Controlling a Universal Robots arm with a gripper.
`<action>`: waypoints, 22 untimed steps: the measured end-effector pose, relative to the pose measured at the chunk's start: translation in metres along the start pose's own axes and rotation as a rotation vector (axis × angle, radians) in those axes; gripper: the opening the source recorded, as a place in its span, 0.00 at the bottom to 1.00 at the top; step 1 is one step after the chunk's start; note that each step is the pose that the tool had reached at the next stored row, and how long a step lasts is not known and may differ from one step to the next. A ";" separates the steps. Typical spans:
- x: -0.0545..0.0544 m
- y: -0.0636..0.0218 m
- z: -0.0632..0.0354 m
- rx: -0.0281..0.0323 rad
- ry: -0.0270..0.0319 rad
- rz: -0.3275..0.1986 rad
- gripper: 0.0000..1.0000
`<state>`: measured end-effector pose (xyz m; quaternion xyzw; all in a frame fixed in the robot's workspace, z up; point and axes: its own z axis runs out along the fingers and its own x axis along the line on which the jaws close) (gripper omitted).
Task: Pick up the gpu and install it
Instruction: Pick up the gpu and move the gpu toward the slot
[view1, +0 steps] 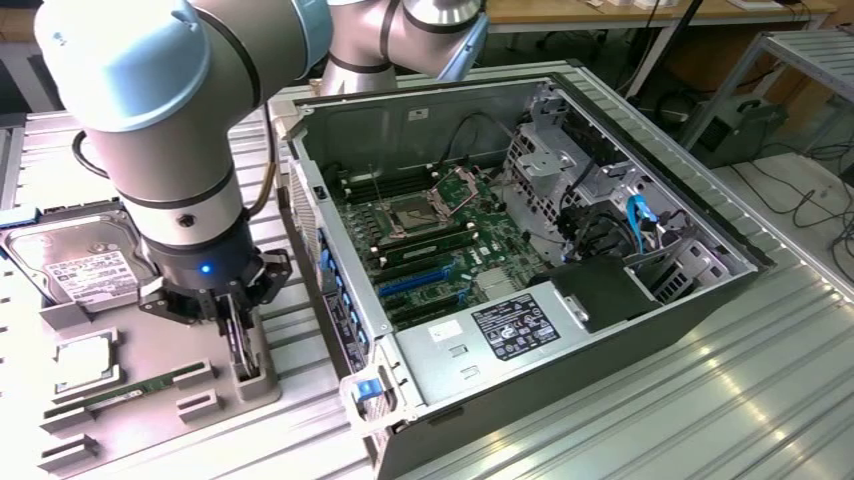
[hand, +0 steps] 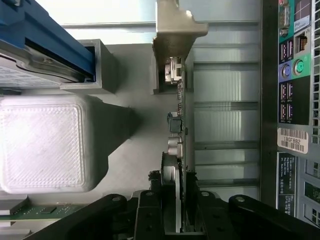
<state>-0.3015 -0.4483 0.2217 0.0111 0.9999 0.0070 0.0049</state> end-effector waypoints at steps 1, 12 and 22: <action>-0.001 0.0000 0.0003 -0.0003 -0.0002 0.000 0.30; -0.001 0.0000 0.0006 -0.0001 0.0000 0.000 0.27; -0.001 0.0002 -0.0116 -0.0001 -0.0001 0.000 0.27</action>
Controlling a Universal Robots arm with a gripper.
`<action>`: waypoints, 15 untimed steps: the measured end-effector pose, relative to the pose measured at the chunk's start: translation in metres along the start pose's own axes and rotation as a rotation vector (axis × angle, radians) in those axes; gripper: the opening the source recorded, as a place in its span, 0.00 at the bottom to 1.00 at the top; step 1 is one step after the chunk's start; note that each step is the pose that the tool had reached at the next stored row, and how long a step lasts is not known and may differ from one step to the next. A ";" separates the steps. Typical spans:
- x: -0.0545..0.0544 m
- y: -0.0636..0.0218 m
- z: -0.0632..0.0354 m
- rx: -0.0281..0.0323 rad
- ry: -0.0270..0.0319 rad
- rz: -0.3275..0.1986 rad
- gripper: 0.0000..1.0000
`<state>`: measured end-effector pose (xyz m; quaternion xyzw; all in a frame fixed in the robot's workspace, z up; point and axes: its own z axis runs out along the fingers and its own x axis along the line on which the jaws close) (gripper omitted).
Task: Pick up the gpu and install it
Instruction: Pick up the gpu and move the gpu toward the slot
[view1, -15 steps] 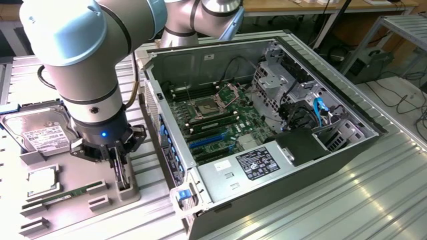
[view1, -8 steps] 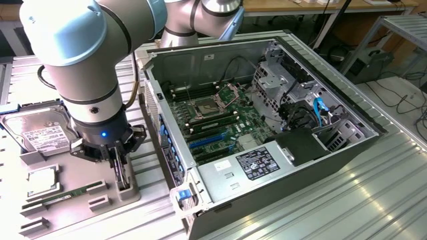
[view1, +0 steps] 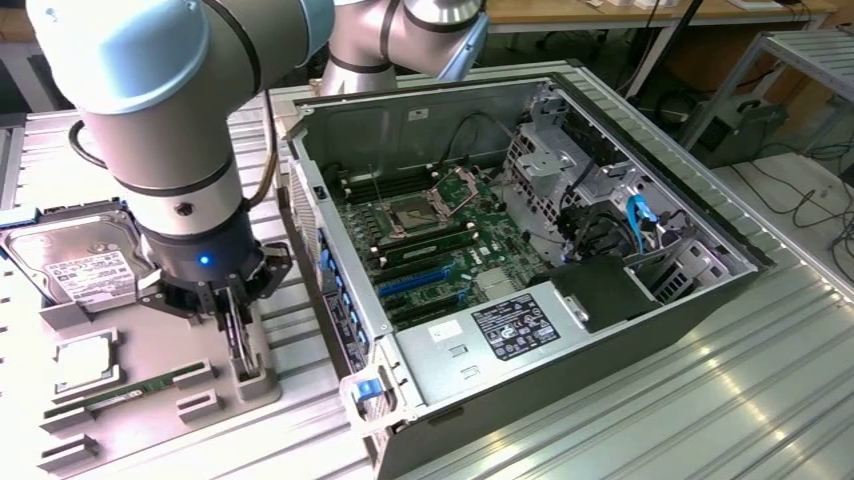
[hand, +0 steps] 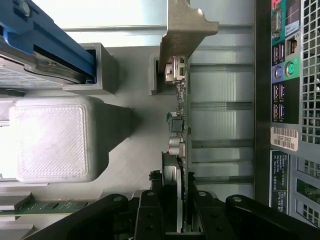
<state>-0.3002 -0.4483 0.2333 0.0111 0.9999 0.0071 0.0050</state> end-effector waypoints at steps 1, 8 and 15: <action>0.000 0.0000 -0.0037 0.0001 0.0001 0.000 0.27; 0.000 0.0003 -0.0241 0.0001 0.0001 0.000 0.27; 0.000 0.0006 -0.0399 0.0000 0.0001 0.000 0.27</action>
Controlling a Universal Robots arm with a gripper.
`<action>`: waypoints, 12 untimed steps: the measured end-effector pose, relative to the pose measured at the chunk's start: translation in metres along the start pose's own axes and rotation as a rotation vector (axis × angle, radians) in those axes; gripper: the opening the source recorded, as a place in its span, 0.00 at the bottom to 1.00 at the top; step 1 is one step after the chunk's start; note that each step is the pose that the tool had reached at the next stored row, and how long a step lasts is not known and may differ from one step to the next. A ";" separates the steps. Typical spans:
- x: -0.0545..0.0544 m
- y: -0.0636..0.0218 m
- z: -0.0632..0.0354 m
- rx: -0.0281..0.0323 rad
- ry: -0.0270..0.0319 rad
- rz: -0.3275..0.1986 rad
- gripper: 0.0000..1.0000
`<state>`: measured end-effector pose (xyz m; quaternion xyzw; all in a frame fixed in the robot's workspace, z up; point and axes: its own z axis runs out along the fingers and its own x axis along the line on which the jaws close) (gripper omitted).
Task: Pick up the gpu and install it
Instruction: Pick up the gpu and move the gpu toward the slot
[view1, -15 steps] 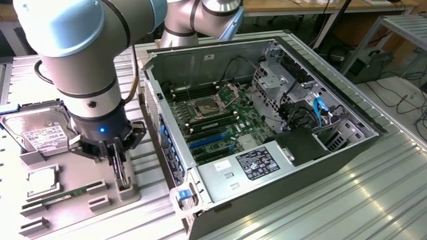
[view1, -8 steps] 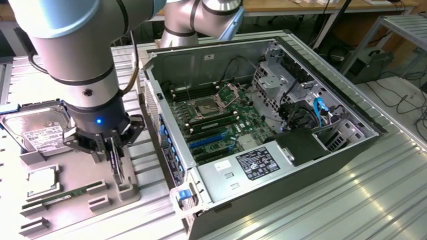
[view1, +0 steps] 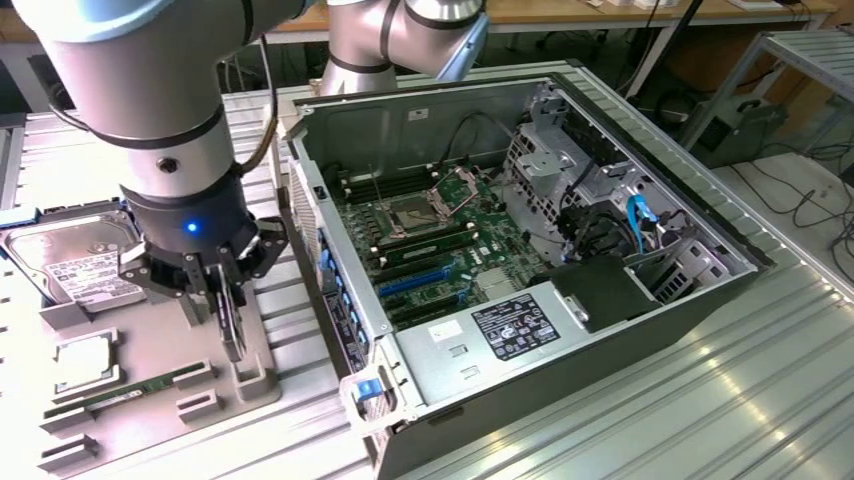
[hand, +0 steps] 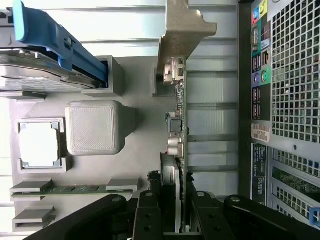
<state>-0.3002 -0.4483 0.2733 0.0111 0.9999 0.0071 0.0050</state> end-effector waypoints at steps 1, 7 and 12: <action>0.000 0.0000 -0.0026 0.0000 0.0000 0.000 0.27; 0.000 0.0003 -0.0170 -0.0001 -0.0001 0.000 0.27; 0.000 0.0004 -0.0301 0.0000 0.0000 0.000 0.27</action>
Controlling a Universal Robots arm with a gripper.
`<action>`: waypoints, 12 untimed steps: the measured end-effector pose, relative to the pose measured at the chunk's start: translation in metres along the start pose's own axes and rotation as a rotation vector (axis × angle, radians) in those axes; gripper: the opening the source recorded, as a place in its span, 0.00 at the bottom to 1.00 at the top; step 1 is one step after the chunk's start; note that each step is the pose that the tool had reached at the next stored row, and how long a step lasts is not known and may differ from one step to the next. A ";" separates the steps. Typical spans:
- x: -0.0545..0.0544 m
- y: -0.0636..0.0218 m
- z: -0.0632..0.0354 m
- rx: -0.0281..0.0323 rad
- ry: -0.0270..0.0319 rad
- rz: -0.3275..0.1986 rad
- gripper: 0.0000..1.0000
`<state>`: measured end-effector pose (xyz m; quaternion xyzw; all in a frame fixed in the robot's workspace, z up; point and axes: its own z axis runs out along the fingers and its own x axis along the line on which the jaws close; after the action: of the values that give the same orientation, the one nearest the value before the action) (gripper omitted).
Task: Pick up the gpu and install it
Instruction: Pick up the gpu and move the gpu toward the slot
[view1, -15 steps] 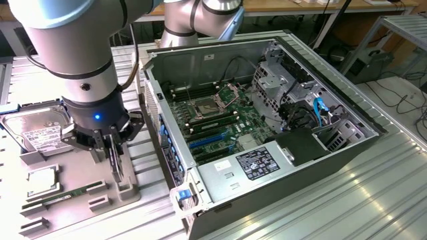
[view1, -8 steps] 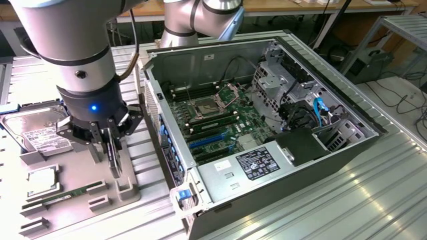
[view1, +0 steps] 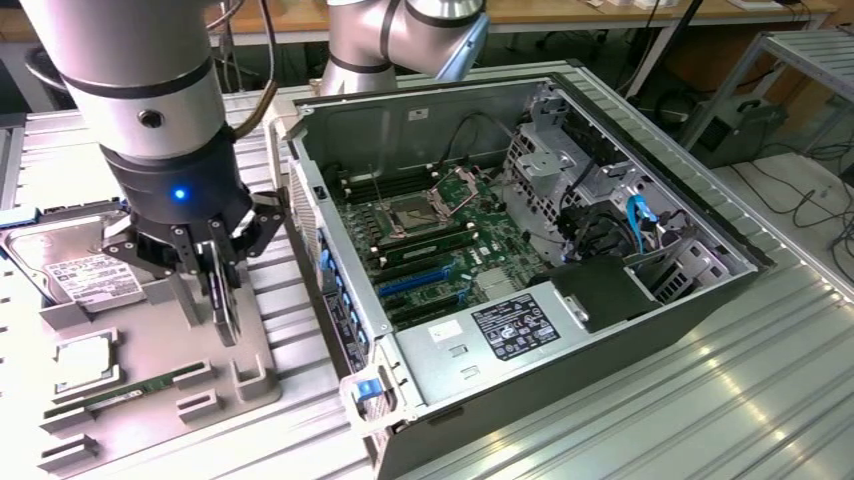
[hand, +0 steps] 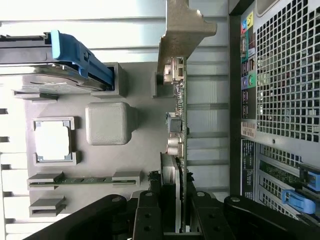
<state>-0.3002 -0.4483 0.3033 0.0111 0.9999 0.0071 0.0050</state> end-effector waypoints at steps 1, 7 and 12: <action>0.000 0.0000 -0.0028 0.0000 0.0000 0.000 0.27; 0.000 0.0003 -0.0193 0.0000 -0.0001 0.000 0.27; 0.000 0.0005 -0.0331 0.0001 0.0001 0.000 0.27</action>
<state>-0.3002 -0.4483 0.3364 0.0111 0.9999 0.0070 0.0050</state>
